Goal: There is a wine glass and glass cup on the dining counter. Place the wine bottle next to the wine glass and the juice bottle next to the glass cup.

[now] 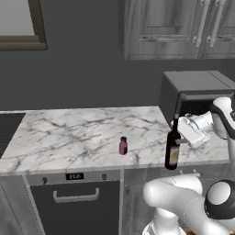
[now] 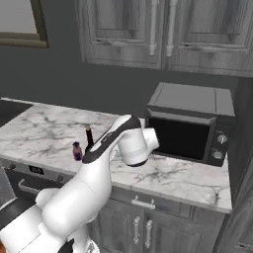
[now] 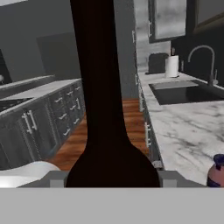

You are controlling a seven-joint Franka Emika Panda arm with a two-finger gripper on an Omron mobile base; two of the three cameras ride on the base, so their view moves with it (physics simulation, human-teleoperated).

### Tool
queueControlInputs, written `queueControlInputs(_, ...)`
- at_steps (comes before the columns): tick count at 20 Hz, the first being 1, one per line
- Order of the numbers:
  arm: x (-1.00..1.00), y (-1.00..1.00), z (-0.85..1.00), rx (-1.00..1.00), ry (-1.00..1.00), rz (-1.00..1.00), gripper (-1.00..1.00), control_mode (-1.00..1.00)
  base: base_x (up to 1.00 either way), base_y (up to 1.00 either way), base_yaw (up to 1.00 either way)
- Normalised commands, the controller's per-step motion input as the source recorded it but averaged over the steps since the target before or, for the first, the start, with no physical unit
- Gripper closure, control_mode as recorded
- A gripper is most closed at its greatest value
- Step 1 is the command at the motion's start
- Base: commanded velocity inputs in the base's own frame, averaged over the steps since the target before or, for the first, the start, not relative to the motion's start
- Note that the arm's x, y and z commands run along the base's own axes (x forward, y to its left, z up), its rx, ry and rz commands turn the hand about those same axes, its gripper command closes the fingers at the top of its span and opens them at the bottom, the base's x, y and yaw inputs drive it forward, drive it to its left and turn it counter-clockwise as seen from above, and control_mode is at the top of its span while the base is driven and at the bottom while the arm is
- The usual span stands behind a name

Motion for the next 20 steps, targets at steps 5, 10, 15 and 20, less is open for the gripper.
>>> queueControlInputs(5, 0.00, 0.00, 0.00, 0.00, 0.00, 0.00, 1.00, 1.00, -0.07, -0.06, 1.00)
queueControlInputs(10, 0.00, 0.00, 0.00, 0.00, 0.00, 0.00, 1.00, 1.00, -0.03, -0.03, 1.00)
queueControlInputs(15, 0.00, 0.00, 0.00, 0.00, 0.00, 0.00, 1.00, 1.00, 0.00, 0.00, 1.00)
queueControlInputs(20, 0.00, 0.00, 0.00, 0.00, 0.00, 0.00, 1.00, 1.00, 0.00, 0.00, 1.00)
